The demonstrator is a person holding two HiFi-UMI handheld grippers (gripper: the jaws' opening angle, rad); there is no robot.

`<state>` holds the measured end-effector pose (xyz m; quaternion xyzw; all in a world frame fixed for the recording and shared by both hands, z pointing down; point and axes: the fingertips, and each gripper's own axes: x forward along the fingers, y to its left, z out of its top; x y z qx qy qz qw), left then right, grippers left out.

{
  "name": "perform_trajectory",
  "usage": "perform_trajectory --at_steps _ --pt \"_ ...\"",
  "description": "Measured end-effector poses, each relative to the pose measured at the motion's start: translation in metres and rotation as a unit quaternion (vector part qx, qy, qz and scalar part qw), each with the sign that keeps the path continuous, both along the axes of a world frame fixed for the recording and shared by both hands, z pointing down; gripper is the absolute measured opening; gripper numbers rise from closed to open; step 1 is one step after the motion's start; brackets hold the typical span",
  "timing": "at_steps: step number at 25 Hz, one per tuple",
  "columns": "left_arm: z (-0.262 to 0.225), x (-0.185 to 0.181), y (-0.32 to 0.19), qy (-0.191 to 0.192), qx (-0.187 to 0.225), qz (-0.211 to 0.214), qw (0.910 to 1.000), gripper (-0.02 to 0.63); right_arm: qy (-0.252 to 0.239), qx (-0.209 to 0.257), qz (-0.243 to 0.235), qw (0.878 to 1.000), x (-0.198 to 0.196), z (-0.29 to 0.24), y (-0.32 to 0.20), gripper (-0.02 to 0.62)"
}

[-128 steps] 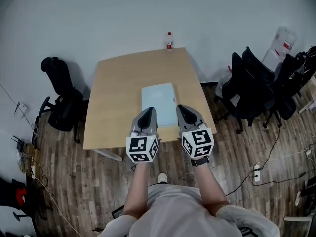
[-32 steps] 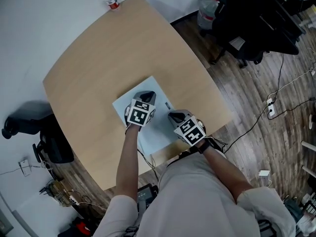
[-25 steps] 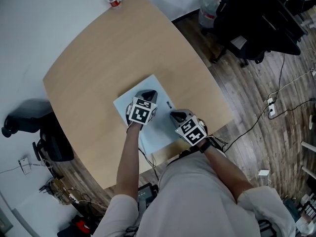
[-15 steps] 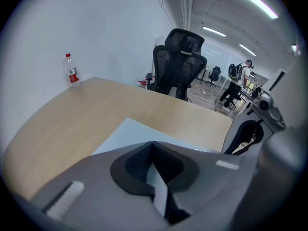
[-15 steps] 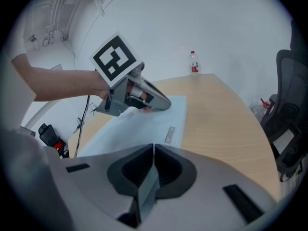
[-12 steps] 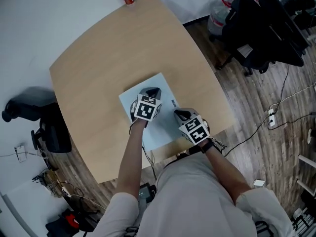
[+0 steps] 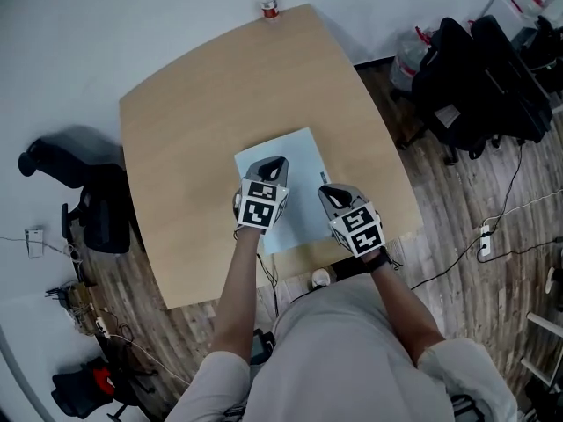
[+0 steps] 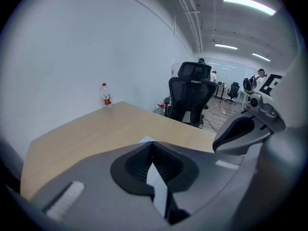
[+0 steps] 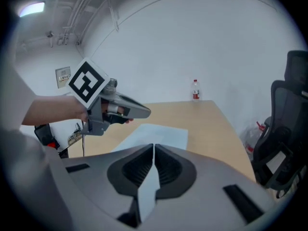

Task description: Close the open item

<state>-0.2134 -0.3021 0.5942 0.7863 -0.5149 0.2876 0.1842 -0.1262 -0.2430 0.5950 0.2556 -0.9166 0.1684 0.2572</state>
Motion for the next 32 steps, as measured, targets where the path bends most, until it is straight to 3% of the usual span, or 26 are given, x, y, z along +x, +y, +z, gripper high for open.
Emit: perform_trajectory --at_steps 6,10,14,20,24,29,32 --pt "-0.065 -0.013 0.040 0.010 0.072 -0.043 0.9964 0.011 -0.046 0.054 0.007 0.997 -0.008 -0.058 0.008 0.014" --pt "-0.108 -0.022 0.074 0.019 0.127 -0.075 0.9889 0.011 -0.087 0.085 0.016 0.993 -0.012 -0.104 0.016 0.014" --pt "-0.154 -0.021 0.109 0.014 0.194 -0.100 0.9759 0.009 -0.119 0.132 0.024 0.984 -0.011 -0.154 0.030 0.014" --pt "-0.199 -0.031 0.157 0.060 0.270 -0.147 0.9497 0.009 -0.156 0.182 0.032 0.970 -0.015 -0.207 0.062 0.014" --pt "-0.223 -0.033 0.182 0.071 0.312 -0.166 0.9329 0.009 -0.170 0.217 0.036 0.961 -0.013 -0.233 0.079 0.014" --pt "-0.238 -0.025 0.211 0.011 0.351 -0.174 0.9200 0.009 -0.169 0.259 0.055 0.950 -0.003 -0.246 0.105 0.013" --pt "-0.240 -0.020 0.225 0.007 0.362 -0.183 0.9141 0.009 -0.162 0.279 0.070 0.944 0.003 -0.248 0.117 0.012"
